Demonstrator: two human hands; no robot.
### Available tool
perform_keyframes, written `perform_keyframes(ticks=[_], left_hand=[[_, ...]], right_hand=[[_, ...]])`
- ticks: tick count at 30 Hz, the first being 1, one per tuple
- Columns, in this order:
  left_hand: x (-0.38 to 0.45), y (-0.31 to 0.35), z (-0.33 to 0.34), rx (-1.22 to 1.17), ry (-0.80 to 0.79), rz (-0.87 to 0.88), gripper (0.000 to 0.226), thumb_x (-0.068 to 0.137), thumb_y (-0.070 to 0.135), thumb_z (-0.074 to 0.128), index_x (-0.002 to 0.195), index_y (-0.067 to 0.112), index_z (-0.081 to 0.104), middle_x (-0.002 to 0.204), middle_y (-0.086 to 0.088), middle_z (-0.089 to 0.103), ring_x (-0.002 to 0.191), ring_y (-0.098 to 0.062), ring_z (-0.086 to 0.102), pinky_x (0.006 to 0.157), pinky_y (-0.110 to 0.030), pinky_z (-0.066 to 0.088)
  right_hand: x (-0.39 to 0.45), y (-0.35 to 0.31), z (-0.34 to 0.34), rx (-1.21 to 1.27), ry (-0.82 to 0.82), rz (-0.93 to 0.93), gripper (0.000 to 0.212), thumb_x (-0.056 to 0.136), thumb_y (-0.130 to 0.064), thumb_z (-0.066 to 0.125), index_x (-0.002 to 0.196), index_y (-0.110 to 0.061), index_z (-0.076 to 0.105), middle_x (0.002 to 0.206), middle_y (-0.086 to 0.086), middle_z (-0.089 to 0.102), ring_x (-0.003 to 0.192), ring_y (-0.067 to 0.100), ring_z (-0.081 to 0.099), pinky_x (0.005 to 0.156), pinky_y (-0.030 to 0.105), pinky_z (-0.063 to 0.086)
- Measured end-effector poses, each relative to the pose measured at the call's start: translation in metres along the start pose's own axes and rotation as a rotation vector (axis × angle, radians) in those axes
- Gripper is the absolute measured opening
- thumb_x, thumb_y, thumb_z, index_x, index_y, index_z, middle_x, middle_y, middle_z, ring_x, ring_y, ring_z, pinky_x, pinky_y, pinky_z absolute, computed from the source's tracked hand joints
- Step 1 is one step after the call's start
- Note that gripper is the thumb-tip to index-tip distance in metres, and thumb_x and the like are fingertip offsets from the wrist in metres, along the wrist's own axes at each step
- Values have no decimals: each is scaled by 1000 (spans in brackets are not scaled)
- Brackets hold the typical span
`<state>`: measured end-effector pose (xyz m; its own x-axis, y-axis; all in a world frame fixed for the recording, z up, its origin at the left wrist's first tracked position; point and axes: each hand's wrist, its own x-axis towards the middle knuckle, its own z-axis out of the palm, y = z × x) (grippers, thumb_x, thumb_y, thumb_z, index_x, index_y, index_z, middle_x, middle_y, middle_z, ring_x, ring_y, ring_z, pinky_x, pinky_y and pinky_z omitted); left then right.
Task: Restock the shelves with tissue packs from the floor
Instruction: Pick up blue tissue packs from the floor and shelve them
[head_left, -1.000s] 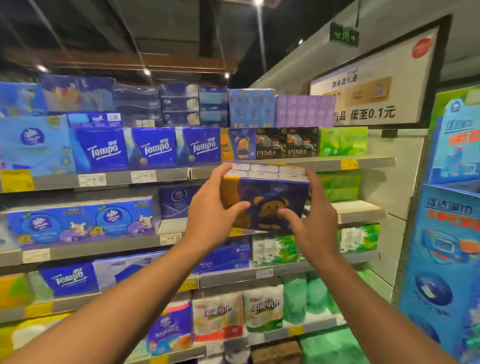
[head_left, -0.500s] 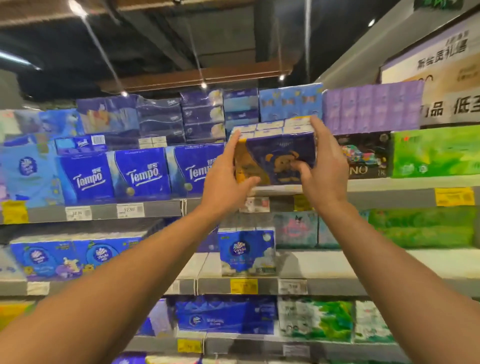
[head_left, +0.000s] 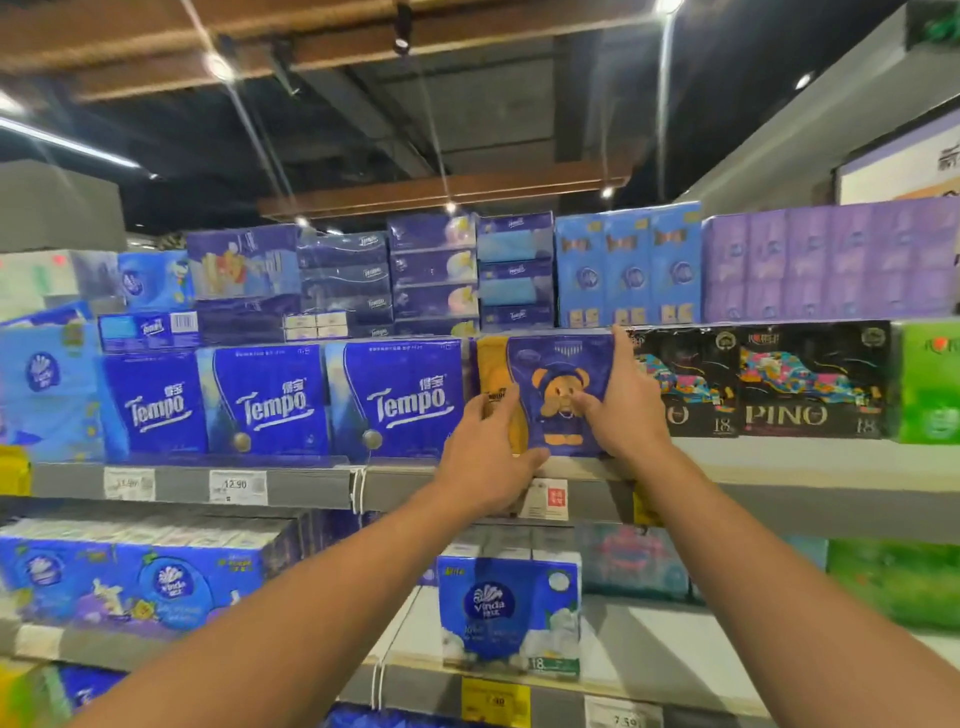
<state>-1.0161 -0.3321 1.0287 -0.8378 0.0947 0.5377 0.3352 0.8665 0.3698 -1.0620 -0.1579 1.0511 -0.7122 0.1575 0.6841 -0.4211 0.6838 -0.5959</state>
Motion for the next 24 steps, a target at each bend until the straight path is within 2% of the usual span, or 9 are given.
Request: perform_keyframes(ticks=[2, 4, 8, 11, 16, 18, 22, 24], left_hand=[[2, -1, 7, 32, 7, 15, 81, 92, 54, 54, 156, 31, 10, 163, -7, 12, 147, -28, 20, 115, -44, 29], [-1, 0, 15, 34, 20, 31, 73, 97, 51, 47, 156, 28, 11, 164, -7, 10, 149, -28, 16, 116, -42, 26], [-8, -2, 29, 57, 110, 97, 60, 102, 44, 37, 155, 21, 21, 163, -12, 11, 146, -30, 21, 115, -43, 22], [-6, -4, 37, 111, 158, 125, 58, 104, 43, 30, 155, 19, 20, 162, -12, 12, 147, -26, 20, 113, -43, 21], [-4, -10, 37, 31, 148, 161, 60, 103, 44, 34, 154, 17, 20, 162, -11, 16, 148, -23, 15, 111, -44, 22], [-3, -14, 36, -8, 143, 170, 62, 101, 47, 38, 153, 17, 24, 161, -10, 20, 147, -22, 18, 110, -43, 22], [-3, -19, 31, -55, 68, 237, 80, 84, 73, 37, 146, 22, 35, 151, -4, 39, 137, -20, 37, 107, -45, 30], [-10, -24, 26, -120, 76, 269, 71, 81, 67, 48, 138, 24, 45, 140, -1, 50, 127, -20, 47, 104, -45, 37]], right_hand=[[6, 1, 6, -13, -51, 41, 104, 85, -24, 75, 156, -23, -1, 106, 17, 65, 98, 37, 61, 71, 37, 43], [7, 1, 9, -31, -61, 56, 108, 84, -25, 75, 155, -23, -6, 96, 16, 65, 88, 34, 61, 66, 35, 41], [8, 10, 16, -59, -10, 29, 112, 81, -27, 78, 155, -26, -6, 105, 18, 64, 96, 36, 61, 69, 34, 40], [6, 10, 17, -123, -3, 38, 109, 83, -29, 76, 155, -23, -6, 104, 18, 66, 93, 36, 62, 66, 35, 41], [-8, -6, 9, -336, 100, -37, 91, 87, -34, 70, 153, -7, 14, 122, 19, 60, 113, 38, 56, 84, 42, 45], [-19, -9, 9, -332, 167, -99, 82, 88, -33, 67, 151, -8, 23, 130, 16, 56, 119, 36, 53, 89, 43, 45], [-62, -9, 9, -293, 132, -107, 69, 89, -39, 63, 146, -13, 36, 145, 10, 47, 130, 30, 46, 98, 43, 44], [-93, -11, 0, -244, 95, -164, 63, 89, -28, 65, 144, -10, 39, 141, 11, 51, 127, 30, 48, 100, 38, 40]])
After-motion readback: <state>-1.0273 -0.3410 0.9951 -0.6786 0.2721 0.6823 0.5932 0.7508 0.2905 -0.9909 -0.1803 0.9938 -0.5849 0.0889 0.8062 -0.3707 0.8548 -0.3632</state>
